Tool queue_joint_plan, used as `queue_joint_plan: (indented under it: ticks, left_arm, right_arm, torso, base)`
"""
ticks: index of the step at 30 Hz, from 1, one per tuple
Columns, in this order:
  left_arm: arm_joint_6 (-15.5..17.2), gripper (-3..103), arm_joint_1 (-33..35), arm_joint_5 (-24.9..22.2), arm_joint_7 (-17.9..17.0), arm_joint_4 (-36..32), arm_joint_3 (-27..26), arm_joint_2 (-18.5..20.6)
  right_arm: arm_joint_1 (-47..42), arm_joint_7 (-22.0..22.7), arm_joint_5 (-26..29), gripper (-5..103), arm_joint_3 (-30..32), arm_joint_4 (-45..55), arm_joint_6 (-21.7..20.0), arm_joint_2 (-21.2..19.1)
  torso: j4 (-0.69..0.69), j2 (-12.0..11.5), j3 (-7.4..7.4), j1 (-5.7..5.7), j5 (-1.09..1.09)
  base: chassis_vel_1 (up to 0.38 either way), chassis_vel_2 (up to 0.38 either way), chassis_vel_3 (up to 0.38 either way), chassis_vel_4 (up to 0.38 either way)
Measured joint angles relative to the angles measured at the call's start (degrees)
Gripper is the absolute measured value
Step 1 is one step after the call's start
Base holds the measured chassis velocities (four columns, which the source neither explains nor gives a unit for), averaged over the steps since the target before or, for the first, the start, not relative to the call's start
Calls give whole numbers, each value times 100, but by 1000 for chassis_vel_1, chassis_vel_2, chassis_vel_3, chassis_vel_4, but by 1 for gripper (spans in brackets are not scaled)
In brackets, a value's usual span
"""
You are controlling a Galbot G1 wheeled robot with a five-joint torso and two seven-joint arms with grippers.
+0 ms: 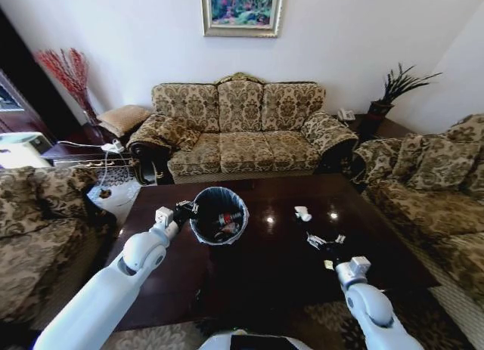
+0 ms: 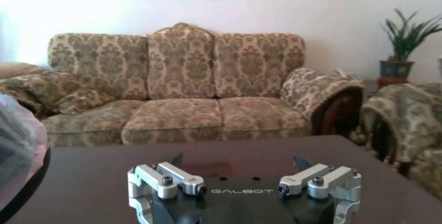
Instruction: Move to the front of the table and place the trash on the table into the trash bin.
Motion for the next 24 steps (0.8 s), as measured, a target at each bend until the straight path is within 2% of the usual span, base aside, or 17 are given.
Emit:
queue_joint_plan:
  ticks: [4, 5, 7, 9, 11, 14, 17, 21, 24]
  left_arm:
    - [26, 2, 18, -1, -6, -45, -14, 11]
    - [28, 2, 22, 0, -11, -55, -15, 8]
    - [28, 2, 18, 7, -17, -56, -2, -8]
    - [29, 2, 17, 13, -17, -59, 10, -16]
    - [30, 2, 17, 37, -28, -80, 33, -25]
    - [31, 2, 30, 61, -24, -97, 50, -31]
    - [35, 2, 54, 76, -24, -125, 53, -31]
    - [37, 2, 88, 79, -27, -152, 51, -19]
    - [38, 2, 92, 89, -36, -136, 48, 9]
  right_arm:
    - [-513, 33, -5, 100, 180, 200, 95, 156]
    - [-1002, 53, 127, 100, 262, 208, 244, 400]
    - [-1153, 49, 198, 100, 264, -32, 372, 562]
    - [-1166, 31, 231, 100, 264, -238, 464, 627]
    - [-1051, -60, 264, 100, 258, -776, 682, 746]
    - [-817, -167, 323, 100, 233, -1245, 835, 814]
    - [-539, -234, 540, 100, 141, -1562, 853, 896]
    - [-133, -352, 657, 100, 39, -1989, 855, 932]
    - [342, -436, 648, 100, -66, -2490, 864, 927]
  torso:
    - [-2, 0, 0, 0, 3]
    - [1, 1, -1, -5, 1]
    - [1, 1, -1, -5, -10]
    - [3, 1, -1, -5, -9]
    - [4, 1, -1, -5, -1]
    - [1, 1, -1, -3, -5]
    - [0, 1, 0, -1, 6]
    - [-3, 1, 0, -1, 0]
    - [5, 1, 0, -1, -1]
  base:
    - [-129, -120, 120, 100]
    - [0, 0, 0, 0]
    - [38, 11, -30, -2]
    - [81, 45, -59, -25]
    - [76, 78, -30, -35]
    - [0, 0, 0, 0]
    - [0, 0, 0, 0]
    - [0, 0, 0, 0]
    - [0, 0, 0, 0]
